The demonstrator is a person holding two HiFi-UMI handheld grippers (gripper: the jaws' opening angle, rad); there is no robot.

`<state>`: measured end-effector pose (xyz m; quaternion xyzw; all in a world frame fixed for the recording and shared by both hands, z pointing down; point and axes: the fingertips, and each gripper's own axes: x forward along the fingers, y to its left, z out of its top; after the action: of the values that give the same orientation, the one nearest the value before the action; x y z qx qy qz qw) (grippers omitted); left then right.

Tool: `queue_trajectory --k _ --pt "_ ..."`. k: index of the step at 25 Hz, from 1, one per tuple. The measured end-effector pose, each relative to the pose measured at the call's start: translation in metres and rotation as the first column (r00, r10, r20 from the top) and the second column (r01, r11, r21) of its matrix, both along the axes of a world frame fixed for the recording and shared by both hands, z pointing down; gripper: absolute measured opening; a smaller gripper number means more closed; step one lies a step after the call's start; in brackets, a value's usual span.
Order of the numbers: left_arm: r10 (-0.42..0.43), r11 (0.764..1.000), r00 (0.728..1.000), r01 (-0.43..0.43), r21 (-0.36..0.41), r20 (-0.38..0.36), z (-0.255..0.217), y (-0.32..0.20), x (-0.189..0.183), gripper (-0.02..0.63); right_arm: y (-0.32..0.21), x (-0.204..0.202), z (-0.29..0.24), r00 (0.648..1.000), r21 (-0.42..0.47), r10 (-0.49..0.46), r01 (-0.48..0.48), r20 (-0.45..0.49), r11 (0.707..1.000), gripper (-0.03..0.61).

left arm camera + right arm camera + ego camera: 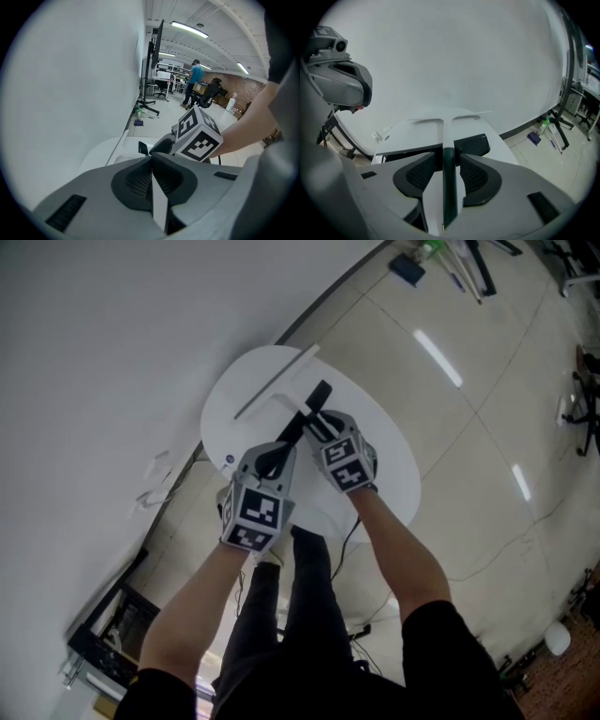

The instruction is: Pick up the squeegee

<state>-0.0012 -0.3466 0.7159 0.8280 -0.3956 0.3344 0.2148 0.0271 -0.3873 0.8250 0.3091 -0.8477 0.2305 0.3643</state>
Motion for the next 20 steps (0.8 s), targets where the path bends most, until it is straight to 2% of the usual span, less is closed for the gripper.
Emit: queue_trajectory --k 4,7,11,14,20 --pt "-0.009 1.0 1.0 0.009 -0.015 0.0 0.007 -0.008 -0.002 0.003 -0.002 -0.005 0.011 0.999 -0.017 -0.031 0.031 -0.008 0.999 0.175" --pt "-0.014 1.0 1.0 0.014 -0.019 0.004 0.011 -0.01 -0.004 0.005 -0.005 -0.005 0.016 0.999 -0.017 -0.037 0.037 -0.02 0.999 0.124" --pt "-0.019 1.0 1.0 0.019 -0.022 0.006 0.011 -0.008 -0.008 0.003 -0.004 -0.006 0.017 0.998 -0.01 -0.042 0.042 -0.035 0.999 0.104" --pt "-0.021 1.0 1.0 0.021 -0.009 0.006 0.003 -0.003 -0.01 0.005 -0.002 -0.007 0.003 1.0 0.005 -0.019 0.019 -0.018 1.0 0.103" --pt "-0.041 0.999 0.999 0.041 0.028 0.014 -0.03 0.014 -0.025 0.003 0.006 -0.002 -0.045 0.995 0.029 0.085 -0.087 0.052 0.996 0.1"
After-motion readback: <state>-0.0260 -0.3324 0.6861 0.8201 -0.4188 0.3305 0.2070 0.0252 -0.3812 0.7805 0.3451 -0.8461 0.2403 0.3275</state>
